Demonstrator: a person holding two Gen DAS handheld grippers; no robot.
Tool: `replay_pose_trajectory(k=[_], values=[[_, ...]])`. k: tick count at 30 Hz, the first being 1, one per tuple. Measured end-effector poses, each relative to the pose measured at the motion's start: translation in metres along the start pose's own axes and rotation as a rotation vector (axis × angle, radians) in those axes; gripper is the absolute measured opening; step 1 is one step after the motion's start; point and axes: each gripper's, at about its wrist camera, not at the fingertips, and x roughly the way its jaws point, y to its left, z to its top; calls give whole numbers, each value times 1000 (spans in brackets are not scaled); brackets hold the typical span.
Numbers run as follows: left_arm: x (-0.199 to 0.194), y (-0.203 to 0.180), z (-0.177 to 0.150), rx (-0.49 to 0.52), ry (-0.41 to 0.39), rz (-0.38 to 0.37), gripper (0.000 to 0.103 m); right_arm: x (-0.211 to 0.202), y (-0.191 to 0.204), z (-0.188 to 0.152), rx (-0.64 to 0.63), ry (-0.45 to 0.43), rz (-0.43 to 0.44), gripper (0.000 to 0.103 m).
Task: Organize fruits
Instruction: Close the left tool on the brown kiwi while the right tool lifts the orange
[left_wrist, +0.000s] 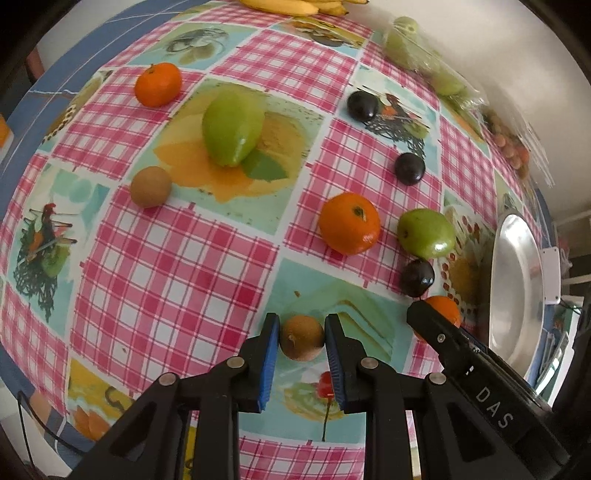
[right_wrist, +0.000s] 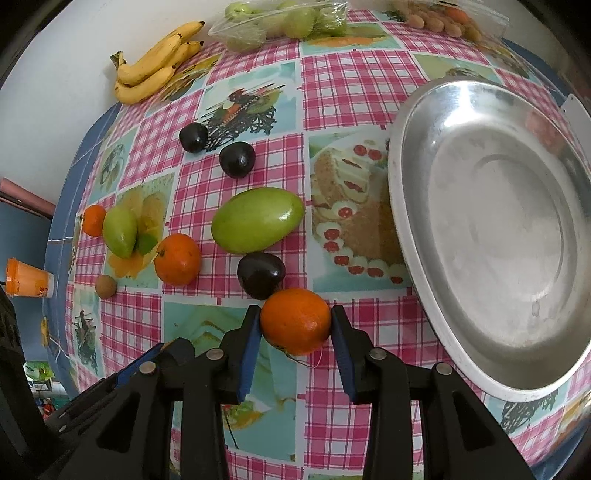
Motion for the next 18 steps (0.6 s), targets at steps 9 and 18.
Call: replay_pose_trajectory(k=[9, 18], values=[[-5, 13, 5, -41, -16, 11, 27, -7, 9, 2, -15, -28, -10, 39], [-31, 12, 9, -27, -96, 3, 27, -45, 0, 5, 50, -97, 17, 39]])
